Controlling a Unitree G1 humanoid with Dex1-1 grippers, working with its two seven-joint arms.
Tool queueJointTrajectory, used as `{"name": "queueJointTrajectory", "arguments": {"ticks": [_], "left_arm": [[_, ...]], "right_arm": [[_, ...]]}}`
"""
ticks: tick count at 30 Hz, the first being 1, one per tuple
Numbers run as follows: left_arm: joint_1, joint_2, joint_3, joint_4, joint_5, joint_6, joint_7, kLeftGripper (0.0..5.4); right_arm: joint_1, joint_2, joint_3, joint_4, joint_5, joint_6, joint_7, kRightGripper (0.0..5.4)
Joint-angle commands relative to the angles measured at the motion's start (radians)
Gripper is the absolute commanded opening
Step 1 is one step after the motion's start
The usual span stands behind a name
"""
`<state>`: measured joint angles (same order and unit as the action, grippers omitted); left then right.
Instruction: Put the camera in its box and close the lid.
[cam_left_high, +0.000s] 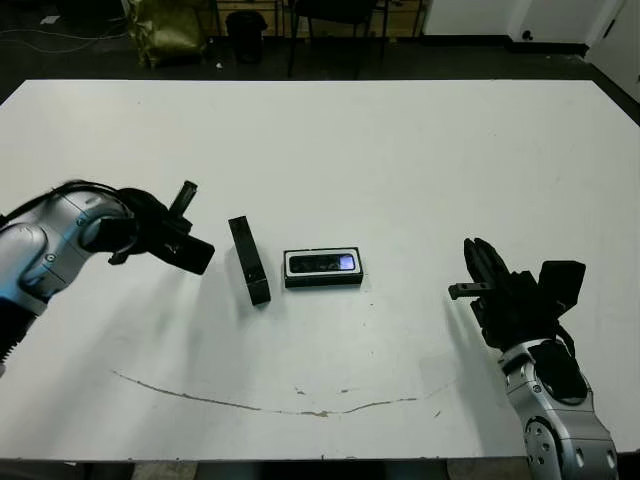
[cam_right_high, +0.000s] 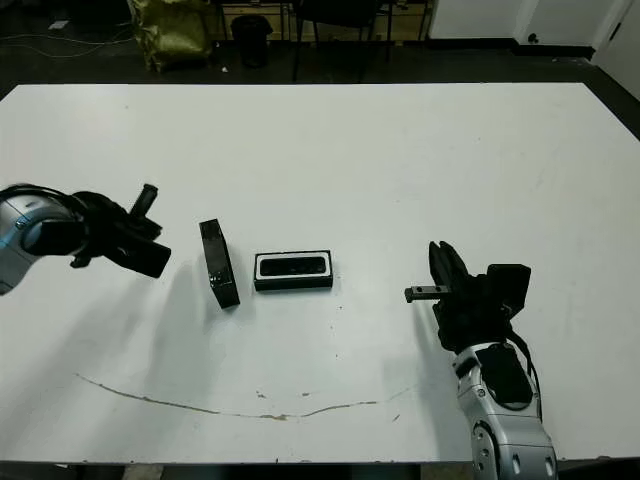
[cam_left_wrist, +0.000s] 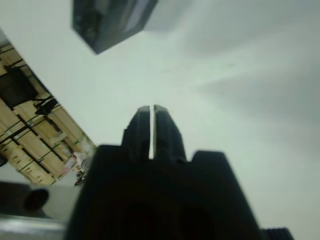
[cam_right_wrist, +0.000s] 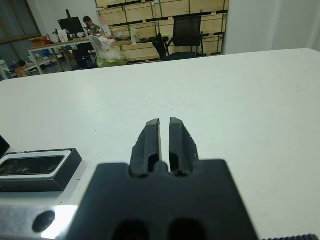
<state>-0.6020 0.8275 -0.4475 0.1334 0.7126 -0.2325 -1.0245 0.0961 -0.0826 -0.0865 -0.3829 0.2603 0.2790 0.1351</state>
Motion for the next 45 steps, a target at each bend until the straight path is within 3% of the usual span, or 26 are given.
{"name": "queueJointTrajectory", "arguments": {"ticks": [1, 9, 15, 22, 34, 45], "left_arm": [[0.039, -0.001, -0.016, -0.038, -0.004, 0.015, -0.037, 0.0], [0.041, -0.008, -0.024, -0.117, -0.016, 0.026, -0.097, 0.0], [0.017, -0.027, -0.029, -0.2, -0.033, 0.059, -0.162, 0.0], [-0.027, -0.07, -0.037, -0.254, -0.055, 0.054, -0.195, 0.0], [-0.073, -0.173, -0.166, -0.227, -0.026, -0.02, -0.19, 0.0], [-0.126, -0.204, -0.16, -0.202, -0.071, -0.043, -0.192, 0.0]], "right_arm": [[0.013, -0.002, -0.009, 0.013, 0.014, 0.017, 0.004, 0.02], [0.015, -0.002, -0.007, 0.031, 0.007, -0.013, 0.014, 0.02], [0.014, -0.004, -0.004, 0.02, 0.003, 0.017, 0.0, 0.02], [0.014, -0.001, -0.007, 0.033, 0.012, 0.0, 0.012, 0.02], [0.024, 0.008, -0.001, 0.003, 0.013, 0.035, -0.019, 0.02], [0.028, 0.003, 0.003, 0.005, 0.003, 0.03, -0.015, 0.02]]}}
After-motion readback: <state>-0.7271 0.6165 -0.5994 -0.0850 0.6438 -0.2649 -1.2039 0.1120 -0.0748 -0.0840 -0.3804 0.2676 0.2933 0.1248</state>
